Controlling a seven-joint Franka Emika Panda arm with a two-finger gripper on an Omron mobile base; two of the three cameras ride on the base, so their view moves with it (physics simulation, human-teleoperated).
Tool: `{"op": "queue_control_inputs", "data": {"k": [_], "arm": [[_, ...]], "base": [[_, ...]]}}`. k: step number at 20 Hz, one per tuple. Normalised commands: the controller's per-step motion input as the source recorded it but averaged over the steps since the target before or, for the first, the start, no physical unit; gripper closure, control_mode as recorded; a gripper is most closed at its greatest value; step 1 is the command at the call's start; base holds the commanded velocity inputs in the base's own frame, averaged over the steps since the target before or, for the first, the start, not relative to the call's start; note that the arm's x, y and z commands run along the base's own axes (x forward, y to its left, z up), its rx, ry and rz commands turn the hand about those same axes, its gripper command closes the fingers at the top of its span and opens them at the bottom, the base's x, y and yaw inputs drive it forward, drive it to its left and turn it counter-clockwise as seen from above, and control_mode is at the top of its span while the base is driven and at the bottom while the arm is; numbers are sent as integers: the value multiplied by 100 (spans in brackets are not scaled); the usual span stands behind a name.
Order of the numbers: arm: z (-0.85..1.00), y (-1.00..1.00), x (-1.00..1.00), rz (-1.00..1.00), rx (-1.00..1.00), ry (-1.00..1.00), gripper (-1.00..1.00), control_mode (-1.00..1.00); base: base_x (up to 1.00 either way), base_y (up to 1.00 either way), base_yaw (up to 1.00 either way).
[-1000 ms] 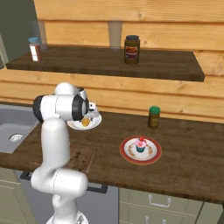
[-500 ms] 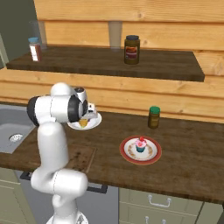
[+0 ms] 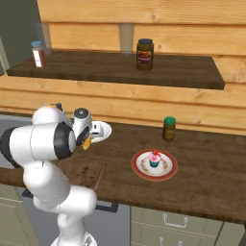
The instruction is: From the different types of pastries on the counter, select a croissant and place it on the cutting board. Then retrieve a jar of jam from the cabinet and place it alongside the croissant on the cutting board.
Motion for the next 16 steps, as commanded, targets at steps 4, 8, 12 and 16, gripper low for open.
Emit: {"op": "queue_control_inputs", "data": {"k": [4,8,12,16], "arm": [[83,-31,-84,8,18,-35,100,-100],[81,-29,-87,8,14,-18,100,-100],[91,-30,-58,8,4,7,100,-100],[87,-23,-41,8,0,24,100,-100]], "base": [[0,0,0],[0,0,0],[0,0,0],[0,0,0]]}}
